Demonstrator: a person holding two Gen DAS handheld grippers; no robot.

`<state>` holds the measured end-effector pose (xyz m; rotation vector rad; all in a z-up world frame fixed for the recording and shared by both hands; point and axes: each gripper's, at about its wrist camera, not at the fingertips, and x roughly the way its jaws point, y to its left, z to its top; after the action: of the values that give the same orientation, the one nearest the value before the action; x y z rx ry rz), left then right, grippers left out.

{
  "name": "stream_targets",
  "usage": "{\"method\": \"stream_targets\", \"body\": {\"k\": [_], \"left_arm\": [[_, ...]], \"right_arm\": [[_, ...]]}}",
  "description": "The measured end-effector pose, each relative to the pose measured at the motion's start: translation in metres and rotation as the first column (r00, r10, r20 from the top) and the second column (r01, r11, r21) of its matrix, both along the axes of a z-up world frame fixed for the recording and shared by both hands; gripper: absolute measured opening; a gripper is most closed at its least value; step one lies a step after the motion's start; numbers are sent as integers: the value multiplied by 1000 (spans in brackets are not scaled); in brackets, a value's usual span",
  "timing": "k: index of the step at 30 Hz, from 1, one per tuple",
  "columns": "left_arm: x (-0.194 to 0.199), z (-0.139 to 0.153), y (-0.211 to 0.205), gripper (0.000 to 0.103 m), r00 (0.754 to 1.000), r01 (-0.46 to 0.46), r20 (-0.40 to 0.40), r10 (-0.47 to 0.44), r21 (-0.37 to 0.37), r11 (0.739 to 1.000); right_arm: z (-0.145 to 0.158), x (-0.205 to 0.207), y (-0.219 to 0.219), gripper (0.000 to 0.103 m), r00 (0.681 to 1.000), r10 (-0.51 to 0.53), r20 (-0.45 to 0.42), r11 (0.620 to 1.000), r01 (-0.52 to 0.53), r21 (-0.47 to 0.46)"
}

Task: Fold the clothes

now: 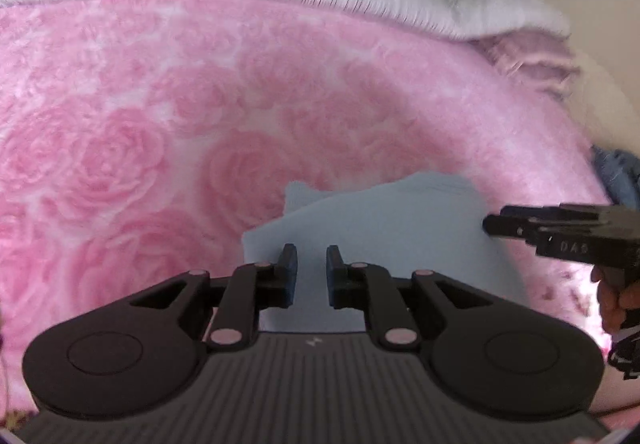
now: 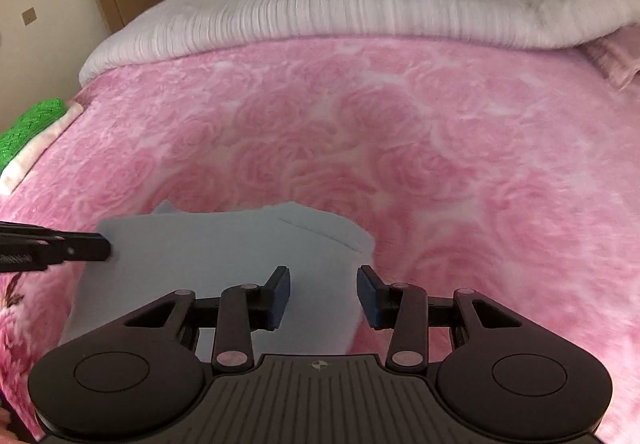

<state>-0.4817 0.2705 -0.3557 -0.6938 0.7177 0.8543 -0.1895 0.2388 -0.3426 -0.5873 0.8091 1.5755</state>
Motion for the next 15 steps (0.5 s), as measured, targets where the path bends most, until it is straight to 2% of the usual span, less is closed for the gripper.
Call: {"method": "stream_targets", "body": {"k": [3,8,11,15], "left_arm": [[6,-24,9,13,999,7,-34,-8,-11,1000],[0,-25,5,12,1000,1,-19,-1,1,1000],[0,-12,-3,12,999,-35,-36,36,12,999],[0,13,-25,12,994,-59,-85,64,61,996]], "right_arm": [[-29,5,23,42,1000,-1,-22,997,0,-73],[-34,-7,27,42,999,8,38,998,-6,-60],[-31,-4,19,42,1000,-19,10,999,19,-33],[-8,1,-16,42,997,-67,-25,998,68,8]]}}
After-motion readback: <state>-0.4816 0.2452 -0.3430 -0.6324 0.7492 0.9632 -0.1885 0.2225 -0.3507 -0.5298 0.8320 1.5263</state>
